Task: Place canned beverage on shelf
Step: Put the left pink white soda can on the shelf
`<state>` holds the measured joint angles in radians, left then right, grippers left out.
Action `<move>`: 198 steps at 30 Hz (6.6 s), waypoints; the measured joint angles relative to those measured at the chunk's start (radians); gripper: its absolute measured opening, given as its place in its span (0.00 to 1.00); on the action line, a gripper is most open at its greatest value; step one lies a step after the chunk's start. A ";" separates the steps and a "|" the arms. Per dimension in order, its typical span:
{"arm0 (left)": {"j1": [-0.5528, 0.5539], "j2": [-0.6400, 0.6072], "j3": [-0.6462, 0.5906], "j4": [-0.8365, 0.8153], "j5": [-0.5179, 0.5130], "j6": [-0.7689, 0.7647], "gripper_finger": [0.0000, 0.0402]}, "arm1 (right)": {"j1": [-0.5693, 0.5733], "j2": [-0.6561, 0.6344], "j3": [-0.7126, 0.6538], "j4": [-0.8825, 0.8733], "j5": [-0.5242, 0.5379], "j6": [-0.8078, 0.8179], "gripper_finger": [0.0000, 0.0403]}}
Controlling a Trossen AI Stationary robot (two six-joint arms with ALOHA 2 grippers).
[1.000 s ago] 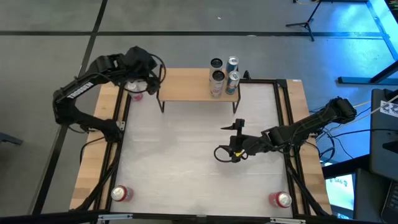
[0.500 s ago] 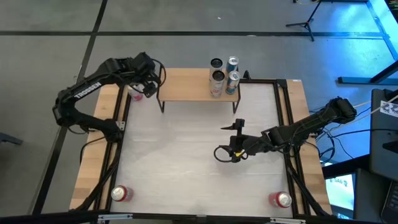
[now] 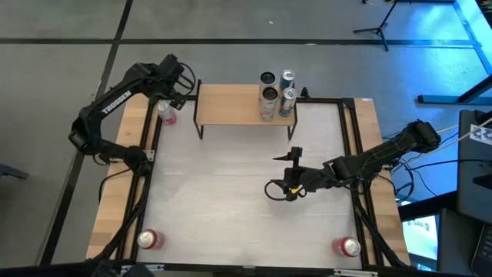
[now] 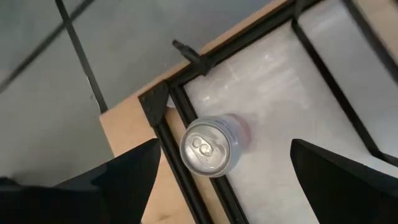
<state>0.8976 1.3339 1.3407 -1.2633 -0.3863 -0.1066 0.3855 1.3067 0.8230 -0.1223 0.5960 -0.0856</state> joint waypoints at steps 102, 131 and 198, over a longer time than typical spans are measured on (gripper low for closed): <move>-0.084 0.176 -0.197 -0.132 -0.089 -0.111 0.71 | 0.000 0.000 0.000 0.022 0.007 -0.003 0.90; -0.601 0.173 -0.193 -0.307 0.109 -0.410 0.68 | 0.000 0.000 0.000 0.023 0.007 -0.025 0.90; -1.341 0.103 -0.141 0.098 0.076 -0.344 0.90 | 0.000 0.103 0.000 0.298 -0.265 0.115 0.90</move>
<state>-0.4438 1.4371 1.1996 -1.1654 -0.3103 -0.4503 0.3859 1.4095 0.8234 0.1761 0.3308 0.0294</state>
